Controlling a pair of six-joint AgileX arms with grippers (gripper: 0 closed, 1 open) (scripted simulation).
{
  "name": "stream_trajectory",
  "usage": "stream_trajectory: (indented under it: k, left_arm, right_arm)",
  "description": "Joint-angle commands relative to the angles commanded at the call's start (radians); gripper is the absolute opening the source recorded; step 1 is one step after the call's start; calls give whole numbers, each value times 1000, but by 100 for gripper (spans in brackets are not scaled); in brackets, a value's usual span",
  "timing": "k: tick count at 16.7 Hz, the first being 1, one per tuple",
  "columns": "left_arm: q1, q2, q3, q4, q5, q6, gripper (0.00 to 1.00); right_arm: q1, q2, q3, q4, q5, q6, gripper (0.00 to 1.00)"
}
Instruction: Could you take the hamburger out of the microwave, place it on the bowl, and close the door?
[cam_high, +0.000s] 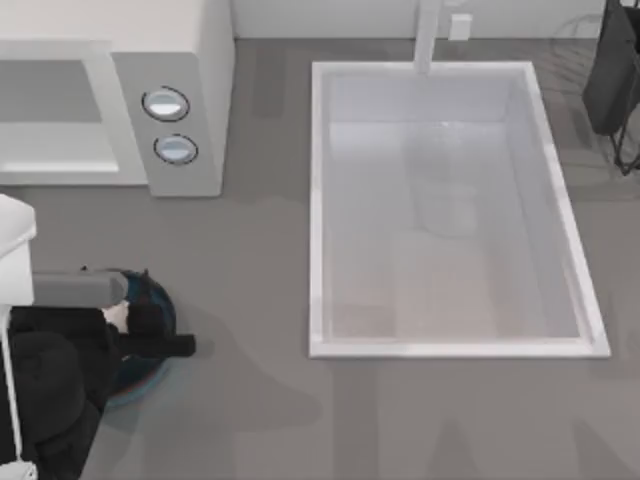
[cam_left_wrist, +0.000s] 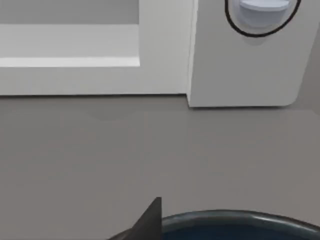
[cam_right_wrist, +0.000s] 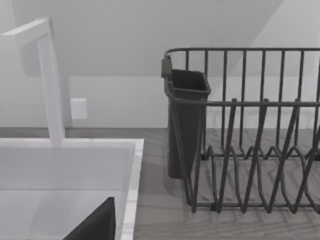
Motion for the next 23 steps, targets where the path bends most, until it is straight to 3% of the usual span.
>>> stream_trajectory:
  k: [5,18,23]
  left_arm:
    - [13,30,21,17,14,4,0]
    - [13,30,21,17,14,4,98]
    - [13,30,21,17,14,4,100]
  right_arm:
    - [0,0,0,0,0,0,100]
    - [0,0,0,0,0,0,100]
    - [0,0,0,0,0,0,100]
